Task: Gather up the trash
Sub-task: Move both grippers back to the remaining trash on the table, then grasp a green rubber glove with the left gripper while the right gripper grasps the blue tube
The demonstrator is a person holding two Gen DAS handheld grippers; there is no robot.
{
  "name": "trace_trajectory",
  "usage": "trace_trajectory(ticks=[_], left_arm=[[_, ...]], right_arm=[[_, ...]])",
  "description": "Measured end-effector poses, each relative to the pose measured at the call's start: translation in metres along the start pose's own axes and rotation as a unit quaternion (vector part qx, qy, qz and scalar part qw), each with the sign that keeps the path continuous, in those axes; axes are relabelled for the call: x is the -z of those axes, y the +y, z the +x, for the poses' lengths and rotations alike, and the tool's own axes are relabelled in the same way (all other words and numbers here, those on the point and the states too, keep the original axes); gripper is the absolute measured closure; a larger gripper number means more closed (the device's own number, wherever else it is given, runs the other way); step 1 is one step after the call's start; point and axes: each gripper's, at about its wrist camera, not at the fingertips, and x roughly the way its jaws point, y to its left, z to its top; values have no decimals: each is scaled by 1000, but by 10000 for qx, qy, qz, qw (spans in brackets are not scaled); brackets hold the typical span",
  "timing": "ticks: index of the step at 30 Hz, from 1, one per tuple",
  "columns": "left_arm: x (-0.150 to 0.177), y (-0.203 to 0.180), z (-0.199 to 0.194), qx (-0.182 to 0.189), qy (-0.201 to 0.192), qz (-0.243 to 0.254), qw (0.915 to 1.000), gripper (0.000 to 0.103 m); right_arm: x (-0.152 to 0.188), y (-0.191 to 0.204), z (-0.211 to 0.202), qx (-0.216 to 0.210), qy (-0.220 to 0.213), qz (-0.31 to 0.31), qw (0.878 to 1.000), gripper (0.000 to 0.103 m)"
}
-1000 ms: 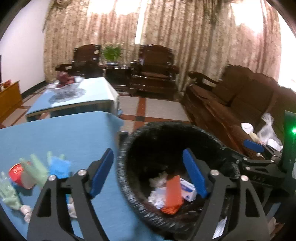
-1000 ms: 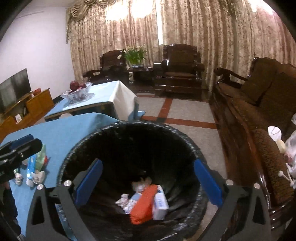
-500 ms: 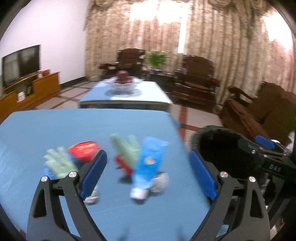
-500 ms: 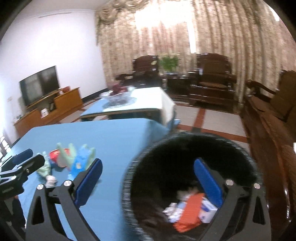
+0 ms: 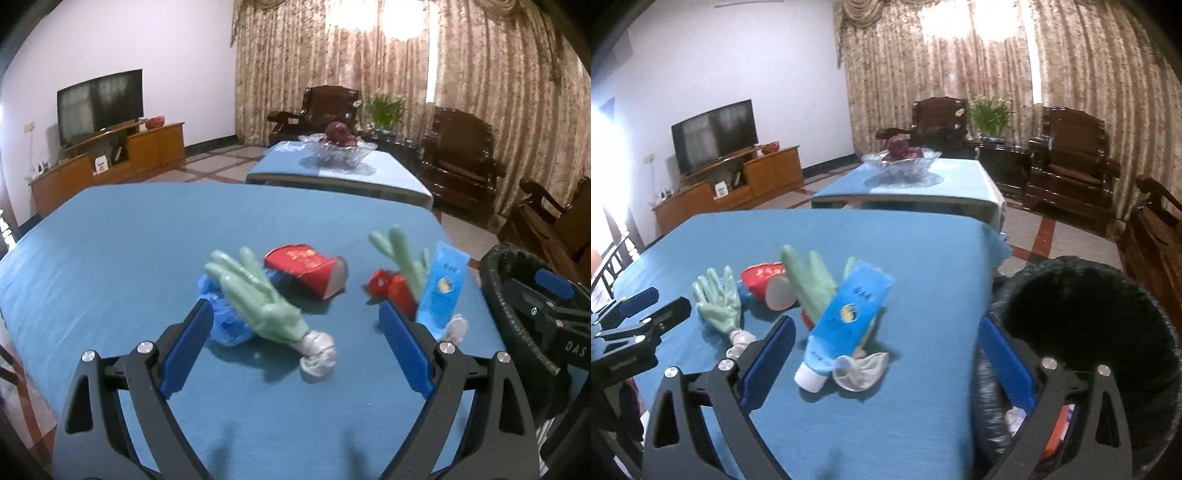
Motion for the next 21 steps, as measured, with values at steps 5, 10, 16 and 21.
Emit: trace_trajectory(ticks=[5,10,16,21], left_arm=[[2,11,17,-85,105,-93,9999,15],[-1,19,41,-150,227,-219,9994,18],[-2,25,65,-146,384,-372,9985,33],[0,19,70,-228,414,-354,9983,52]], right_arm=[[4,15,20,-11,75,-140,9999,6],[8,21,34,-1,151,-188,9997,6],[8,20,42,30,182,-266,9995,6],[7,20,50,13,229,-300,9993,6]])
